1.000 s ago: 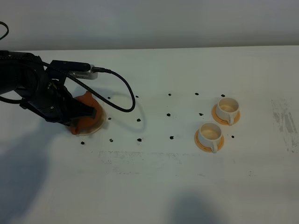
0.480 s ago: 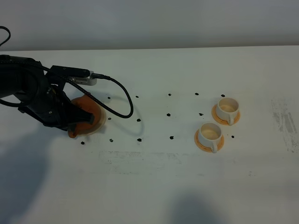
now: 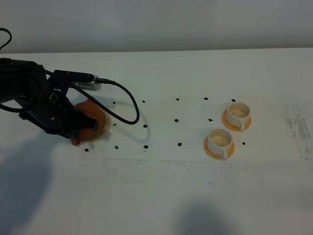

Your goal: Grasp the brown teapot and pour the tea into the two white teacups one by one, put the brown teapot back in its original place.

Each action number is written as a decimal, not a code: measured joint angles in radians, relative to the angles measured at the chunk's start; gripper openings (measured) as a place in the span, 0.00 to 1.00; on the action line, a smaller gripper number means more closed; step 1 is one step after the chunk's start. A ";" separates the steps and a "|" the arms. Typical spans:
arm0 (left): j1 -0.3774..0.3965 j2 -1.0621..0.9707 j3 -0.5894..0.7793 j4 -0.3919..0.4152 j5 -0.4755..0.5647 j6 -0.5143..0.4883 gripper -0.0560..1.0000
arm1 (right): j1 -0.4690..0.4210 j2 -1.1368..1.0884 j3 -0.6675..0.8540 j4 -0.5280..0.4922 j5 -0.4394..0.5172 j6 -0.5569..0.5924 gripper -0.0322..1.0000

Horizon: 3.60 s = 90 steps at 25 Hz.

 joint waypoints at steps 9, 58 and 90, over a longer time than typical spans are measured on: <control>0.000 0.000 0.000 -0.001 0.003 -0.008 0.14 | 0.000 0.000 0.000 0.000 0.000 0.000 0.24; 0.000 0.011 0.000 0.015 -0.013 -0.023 0.14 | 0.000 0.000 0.000 0.000 0.000 0.000 0.24; 0.012 -0.063 0.002 0.077 -0.145 0.136 0.14 | 0.000 0.000 0.000 0.000 0.000 0.000 0.24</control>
